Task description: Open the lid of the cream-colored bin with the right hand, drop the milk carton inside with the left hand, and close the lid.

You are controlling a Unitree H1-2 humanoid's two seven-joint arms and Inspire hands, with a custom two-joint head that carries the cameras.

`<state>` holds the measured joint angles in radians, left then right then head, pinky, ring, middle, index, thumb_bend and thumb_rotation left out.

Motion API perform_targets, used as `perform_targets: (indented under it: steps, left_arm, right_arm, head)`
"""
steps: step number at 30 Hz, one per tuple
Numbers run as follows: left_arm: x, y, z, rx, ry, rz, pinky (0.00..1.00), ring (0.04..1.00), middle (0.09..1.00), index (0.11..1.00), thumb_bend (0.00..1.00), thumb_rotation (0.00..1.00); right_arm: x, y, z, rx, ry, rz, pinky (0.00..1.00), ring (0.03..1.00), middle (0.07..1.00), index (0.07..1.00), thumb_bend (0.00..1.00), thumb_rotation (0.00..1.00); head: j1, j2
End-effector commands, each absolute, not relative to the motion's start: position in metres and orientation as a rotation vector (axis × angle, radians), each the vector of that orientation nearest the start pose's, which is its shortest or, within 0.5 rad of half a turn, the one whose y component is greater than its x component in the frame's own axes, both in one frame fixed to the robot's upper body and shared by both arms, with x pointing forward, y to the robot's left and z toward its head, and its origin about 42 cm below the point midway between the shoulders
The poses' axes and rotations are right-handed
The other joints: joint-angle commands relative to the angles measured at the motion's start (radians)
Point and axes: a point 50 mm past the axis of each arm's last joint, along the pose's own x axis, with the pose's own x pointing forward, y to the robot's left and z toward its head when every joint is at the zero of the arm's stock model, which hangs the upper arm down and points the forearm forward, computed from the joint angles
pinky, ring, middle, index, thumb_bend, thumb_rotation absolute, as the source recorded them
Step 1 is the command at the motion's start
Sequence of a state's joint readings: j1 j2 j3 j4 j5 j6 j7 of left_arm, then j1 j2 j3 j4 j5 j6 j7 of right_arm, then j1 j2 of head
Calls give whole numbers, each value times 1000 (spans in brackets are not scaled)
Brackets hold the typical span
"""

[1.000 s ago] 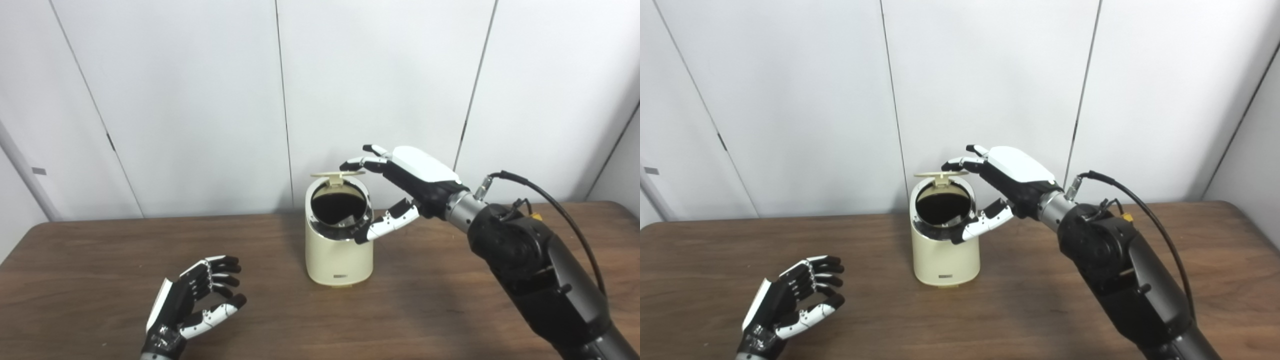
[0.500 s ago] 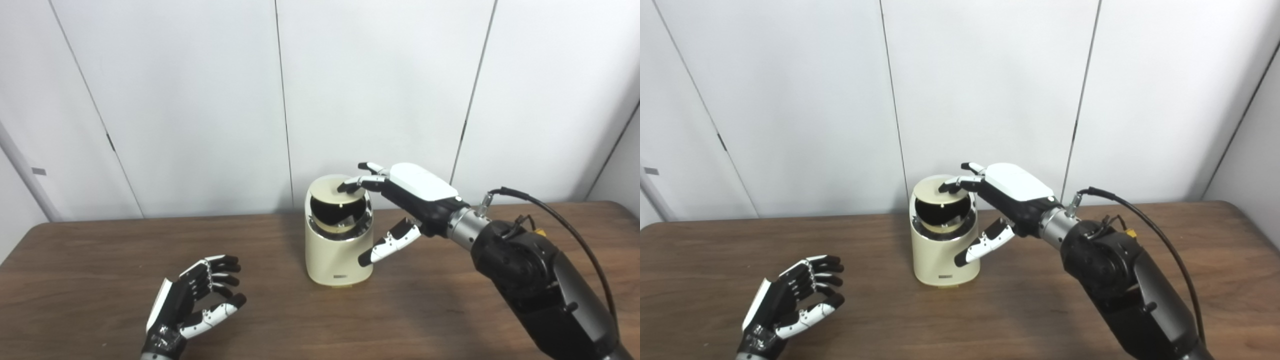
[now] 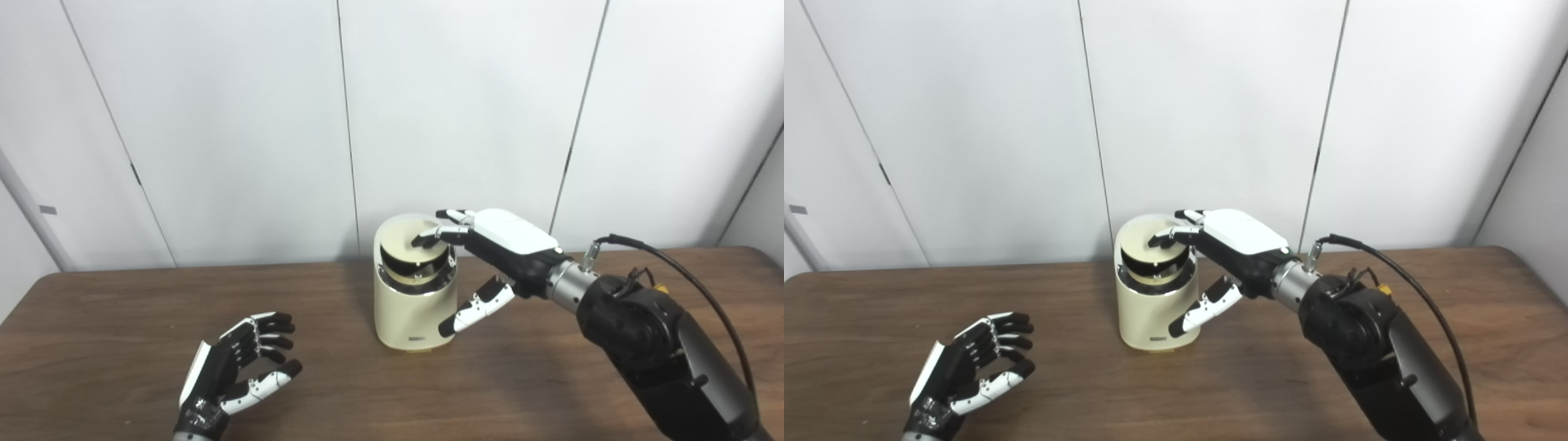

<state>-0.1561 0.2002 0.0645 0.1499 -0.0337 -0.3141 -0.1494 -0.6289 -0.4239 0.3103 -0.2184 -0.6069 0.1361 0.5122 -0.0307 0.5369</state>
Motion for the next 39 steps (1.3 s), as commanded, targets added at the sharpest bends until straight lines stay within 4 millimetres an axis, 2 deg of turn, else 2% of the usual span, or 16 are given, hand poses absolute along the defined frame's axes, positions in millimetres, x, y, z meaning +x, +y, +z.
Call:
perform_targets:
  steps: [1,15,30,39]
  left_arm:
    - [336,277,145,188,-365,-109,532,624,694,722,734,247]
    - [335,276,146,191,-358,-102,517,625,697,720,752,267]
    - [331,275,148,183,-356,-103,513,622,694,718,760,273]
    - [330,276,147,177,-354,-102,500,618,692,717,750,261]
  right_arm:
    - [393,-185,344,-1237,-572,494,998,975,801,821,801,406]
    - [391,-182,334,-1255,-562,537,907,962,797,819,801,413]
    - [386,-182,324,-1378,-498,570,995,992,814,847,799,404]
    - [388,-181,313,-1504,-483,591,997,1000,809,837,810,424]
  head:
    - [1,1]
    - [9,12]
    - [15,24]
    - [20,28]
